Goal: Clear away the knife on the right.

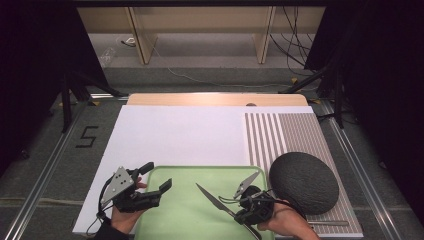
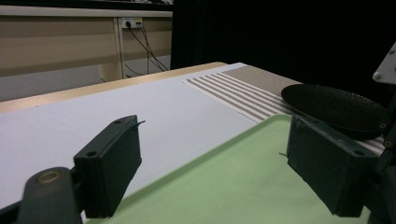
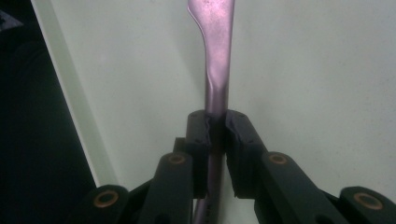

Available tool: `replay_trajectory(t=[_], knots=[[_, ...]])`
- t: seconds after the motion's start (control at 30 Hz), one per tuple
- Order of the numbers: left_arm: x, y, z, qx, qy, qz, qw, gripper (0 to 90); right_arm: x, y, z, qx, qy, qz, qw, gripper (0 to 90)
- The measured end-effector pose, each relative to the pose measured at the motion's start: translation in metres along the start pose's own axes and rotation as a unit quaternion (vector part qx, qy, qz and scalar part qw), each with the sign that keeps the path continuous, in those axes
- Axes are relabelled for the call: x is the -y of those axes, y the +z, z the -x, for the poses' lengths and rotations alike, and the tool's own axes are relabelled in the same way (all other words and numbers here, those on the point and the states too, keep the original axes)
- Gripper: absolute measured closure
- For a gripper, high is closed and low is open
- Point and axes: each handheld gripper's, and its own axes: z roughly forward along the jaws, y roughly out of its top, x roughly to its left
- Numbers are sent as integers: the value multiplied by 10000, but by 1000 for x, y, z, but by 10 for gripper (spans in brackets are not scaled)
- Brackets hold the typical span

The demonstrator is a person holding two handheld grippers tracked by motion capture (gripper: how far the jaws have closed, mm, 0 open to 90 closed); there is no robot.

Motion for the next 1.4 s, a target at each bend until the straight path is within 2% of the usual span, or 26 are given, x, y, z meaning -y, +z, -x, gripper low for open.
replay_trajectory(t=[0.03, 0.23, 0.53, 0.83, 0.97, 1.17, 1.2, 1.27, 1.3, 1.4], knots=[[0, 0, 0, 0, 3, -2, 10000, 174, 0, 0, 0, -9, -50, -59, 10000, 802], [0, 0, 0, -2, -4, 3, 10000, 174, 1, 2, 0, 73, 3, -247, 9997, 803], [0, 0, 0, -2, -2, 0, 10000, 174, 2, 8, 0, 152, -112, -514, 9985, 802], [0, 0, 0, 3, 3, -1, 10000, 175, 2, 14, -2, 170, -92, -696, 9974, 800], [0, 0, 0, 2, 6, 1, 10000, 176, 3, 15, 0, 172, -199, -740, 9969, 798], [0, 0, 0, -4, 12, -7, 10000, 176, 3, 15, -1, 171, -98, -732, 9971, 782], [0, 0, 0, -3, 10, -4, 10000, 176, 3, 15, 0, 201, -156, -746, 9969, 776], [0, 0, 0, -4, 13, -4, 10000, 175, 3, 14, 0, 216, -155, -724, 9970, 685], [0, 0, 0, -3, 10, -3, 10000, 176, 2, 13, -2, 197, -19, -678, 9975, 633], [0, 1, 0, 2, 11, -4, 10000, 176, 0, 8, -3, 182, -136, -414, 9989, 505]])
